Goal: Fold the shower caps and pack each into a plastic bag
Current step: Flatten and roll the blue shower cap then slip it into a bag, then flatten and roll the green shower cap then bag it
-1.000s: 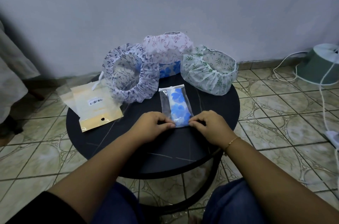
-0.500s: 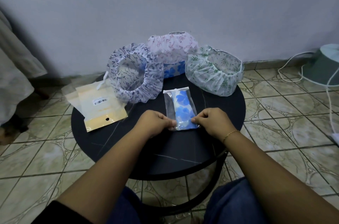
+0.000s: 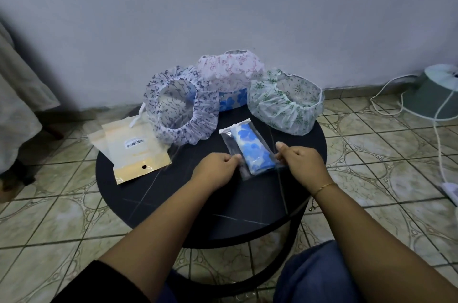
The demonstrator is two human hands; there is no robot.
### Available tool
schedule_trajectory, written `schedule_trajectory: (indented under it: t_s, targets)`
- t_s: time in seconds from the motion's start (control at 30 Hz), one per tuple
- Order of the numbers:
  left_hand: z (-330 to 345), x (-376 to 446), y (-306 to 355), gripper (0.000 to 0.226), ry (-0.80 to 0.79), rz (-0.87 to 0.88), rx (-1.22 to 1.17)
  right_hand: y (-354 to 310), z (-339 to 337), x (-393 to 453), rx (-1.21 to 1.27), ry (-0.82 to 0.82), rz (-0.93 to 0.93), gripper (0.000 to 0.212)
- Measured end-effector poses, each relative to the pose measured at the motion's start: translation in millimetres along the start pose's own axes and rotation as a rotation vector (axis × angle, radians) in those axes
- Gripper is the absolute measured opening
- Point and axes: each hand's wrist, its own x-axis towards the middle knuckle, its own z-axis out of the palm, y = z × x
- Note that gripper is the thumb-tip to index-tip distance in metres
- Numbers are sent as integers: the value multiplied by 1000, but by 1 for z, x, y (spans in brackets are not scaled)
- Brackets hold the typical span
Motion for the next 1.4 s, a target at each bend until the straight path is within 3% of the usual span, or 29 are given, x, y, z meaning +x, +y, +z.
schedule_trajectory:
  t_s: [0.1,0.2,0.3,0.43,0.57,0.77,0.9,1.03,1.4]
  targets:
    - [5,3,6,24,95,87,90,2,-7,5,12,32,22,32]
    - [8,5,15,60,125,187,272,4,-8,12,-4,-39,8,14]
    - [15,11,22,70,-85,275,410,9,-10,24,-128,-217,-20,43]
    - [23,18,23,76,-204,305,477,15,-13,31,-407,-325,-56,55]
    - [23,25,23,79,-179,347,428,14,-18,32,-397,-296,-104,48]
    - [25,33,24,68,-48,368,313,-10,-20,39,-351,-2,-223,29]
    - [27,41,26,53,10,376,206,-27,-17,54,-435,163,-319,43]
    - [31,53,28,49,47,409,186,-25,-9,73,-524,68,-220,63]
    - [42,66,29,50,147,432,208,-4,9,70,-584,154,-225,63]
